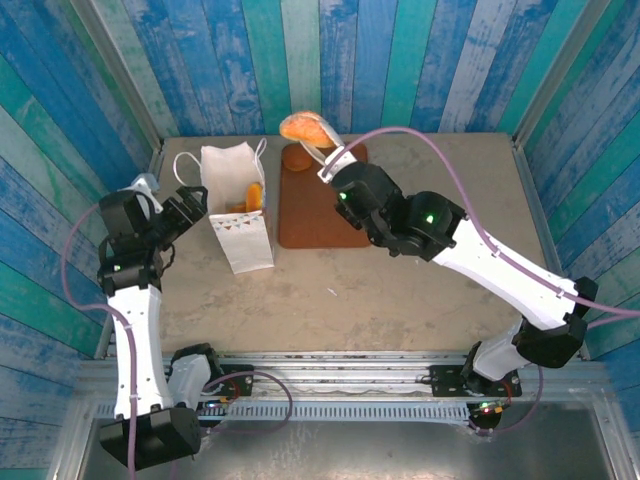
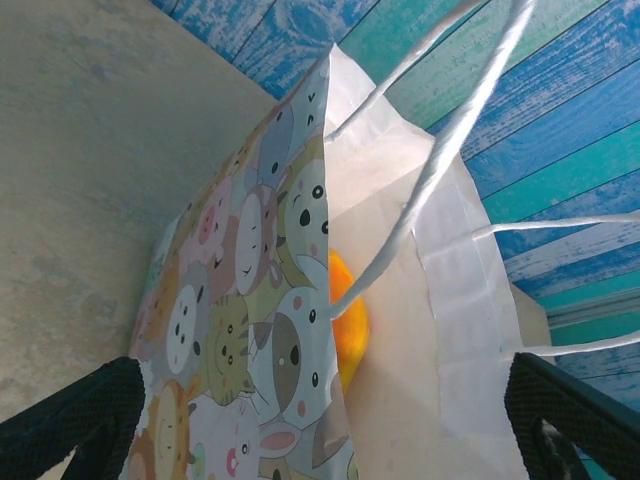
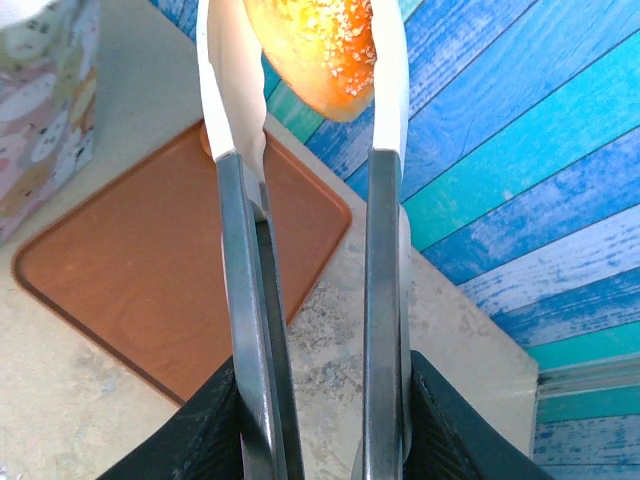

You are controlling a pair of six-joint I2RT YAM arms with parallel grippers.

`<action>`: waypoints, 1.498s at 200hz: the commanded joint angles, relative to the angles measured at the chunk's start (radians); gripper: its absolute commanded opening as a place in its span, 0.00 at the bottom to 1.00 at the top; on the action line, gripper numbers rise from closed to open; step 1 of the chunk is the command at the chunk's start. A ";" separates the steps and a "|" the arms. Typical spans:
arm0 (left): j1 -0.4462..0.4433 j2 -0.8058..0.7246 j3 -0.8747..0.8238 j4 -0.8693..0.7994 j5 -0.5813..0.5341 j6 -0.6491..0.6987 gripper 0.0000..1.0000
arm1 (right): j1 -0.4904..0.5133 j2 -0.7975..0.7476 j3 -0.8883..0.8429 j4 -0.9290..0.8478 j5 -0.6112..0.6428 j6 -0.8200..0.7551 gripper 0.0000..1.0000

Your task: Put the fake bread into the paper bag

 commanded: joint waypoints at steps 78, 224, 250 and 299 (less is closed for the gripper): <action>0.005 0.042 -0.087 0.157 0.100 -0.071 0.81 | 0.209 0.107 0.261 0.002 0.229 -0.118 0.33; 0.005 0.058 -0.107 0.161 0.066 -0.045 0.54 | 0.243 0.388 0.458 -0.052 -0.035 0.256 0.33; 0.005 0.055 -0.113 0.158 0.066 -0.042 0.50 | 0.208 0.388 0.432 -0.062 -0.097 0.309 0.33; 0.006 0.044 -0.116 0.146 0.049 -0.032 0.45 | 0.177 0.414 0.416 -0.082 -0.153 0.322 0.33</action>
